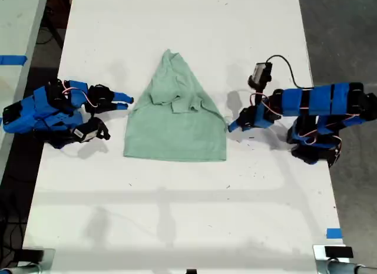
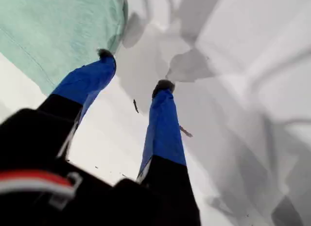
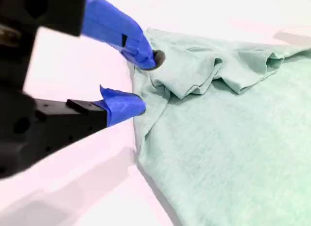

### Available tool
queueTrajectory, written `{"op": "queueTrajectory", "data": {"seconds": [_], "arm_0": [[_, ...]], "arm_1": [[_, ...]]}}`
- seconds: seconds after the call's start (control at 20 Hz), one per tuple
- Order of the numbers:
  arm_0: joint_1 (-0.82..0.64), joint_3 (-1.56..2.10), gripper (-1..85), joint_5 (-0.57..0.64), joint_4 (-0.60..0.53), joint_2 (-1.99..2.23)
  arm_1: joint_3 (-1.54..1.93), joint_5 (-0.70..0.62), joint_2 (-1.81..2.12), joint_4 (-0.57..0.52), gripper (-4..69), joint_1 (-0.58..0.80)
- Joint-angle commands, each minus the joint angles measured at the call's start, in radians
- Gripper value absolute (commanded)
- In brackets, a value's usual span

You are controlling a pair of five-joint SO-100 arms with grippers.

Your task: Fold t shirt

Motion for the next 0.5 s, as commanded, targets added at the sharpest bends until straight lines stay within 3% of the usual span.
{"op": "queueTrajectory", "data": {"seconds": [0.0,0.2,0.45], "arm_0": [[-0.011,0.008,11.3,-0.015,0.005,0.006],[-0.011,0.008,11.3,-0.015,0.005,0.006],[-0.011,0.008,11.3,-0.015,0.005,0.006]], "arm_1": [[-0.078,-0.051,-0.037,-0.061,20.1,-0.026],[-0.103,-0.075,-0.123,-0.158,20.6,-0.075],[-0.17,-0.078,-0.183,-0.184,20.6,-0.078]]}}
